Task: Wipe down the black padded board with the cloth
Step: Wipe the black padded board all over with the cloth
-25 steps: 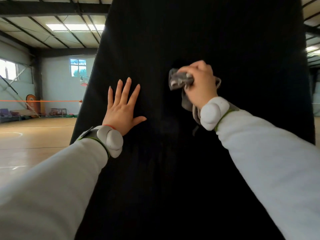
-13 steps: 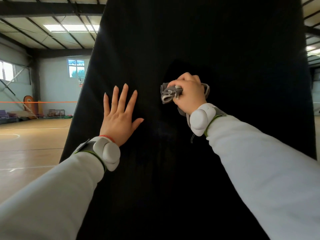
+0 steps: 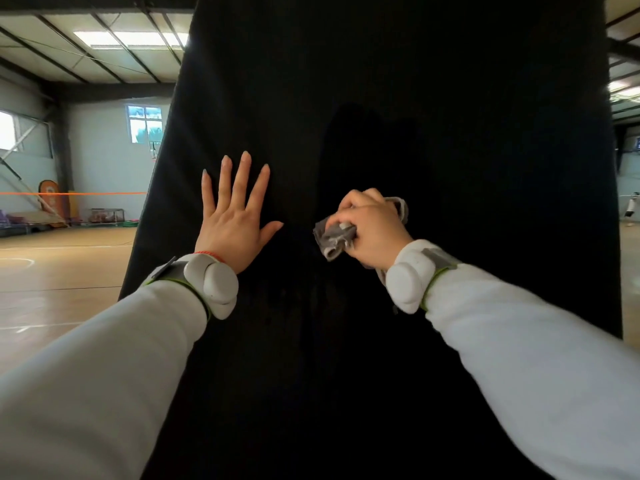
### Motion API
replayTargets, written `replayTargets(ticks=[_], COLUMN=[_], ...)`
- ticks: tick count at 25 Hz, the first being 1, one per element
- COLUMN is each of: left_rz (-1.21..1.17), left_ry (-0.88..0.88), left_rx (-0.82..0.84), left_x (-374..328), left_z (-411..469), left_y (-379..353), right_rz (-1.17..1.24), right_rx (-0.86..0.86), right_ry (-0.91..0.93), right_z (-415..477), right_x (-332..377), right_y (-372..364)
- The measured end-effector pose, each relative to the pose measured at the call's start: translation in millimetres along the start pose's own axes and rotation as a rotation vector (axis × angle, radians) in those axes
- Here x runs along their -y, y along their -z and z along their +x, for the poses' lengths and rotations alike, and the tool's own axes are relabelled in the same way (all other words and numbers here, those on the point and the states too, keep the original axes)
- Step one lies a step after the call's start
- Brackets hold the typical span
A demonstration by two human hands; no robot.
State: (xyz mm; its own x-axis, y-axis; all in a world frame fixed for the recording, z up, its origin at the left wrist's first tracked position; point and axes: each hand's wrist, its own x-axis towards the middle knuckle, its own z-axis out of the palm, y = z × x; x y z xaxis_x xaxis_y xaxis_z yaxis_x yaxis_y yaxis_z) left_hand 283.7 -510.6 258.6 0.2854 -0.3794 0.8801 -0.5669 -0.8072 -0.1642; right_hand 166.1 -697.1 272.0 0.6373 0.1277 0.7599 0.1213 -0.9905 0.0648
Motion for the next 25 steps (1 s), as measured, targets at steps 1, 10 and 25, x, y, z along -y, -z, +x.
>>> replayTargets(ticks=[1,10,25], left_rz=[0.004,0.016,0.048], left_ry=[0.001,-0.008,0.003], left_rx=[0.002,-0.023,-0.023], left_x=[0,1,2], left_z=[1,1,-16], left_y=[0,-5,-14], right_rz=[0.018,0.043,0.029], right_rx=[-0.026,-0.397,-0.429], right_ry=[-0.002,-0.132,-0.192], right_z=[7,53,48], right_x=[-2,5,2], right_y=[8,9,21])
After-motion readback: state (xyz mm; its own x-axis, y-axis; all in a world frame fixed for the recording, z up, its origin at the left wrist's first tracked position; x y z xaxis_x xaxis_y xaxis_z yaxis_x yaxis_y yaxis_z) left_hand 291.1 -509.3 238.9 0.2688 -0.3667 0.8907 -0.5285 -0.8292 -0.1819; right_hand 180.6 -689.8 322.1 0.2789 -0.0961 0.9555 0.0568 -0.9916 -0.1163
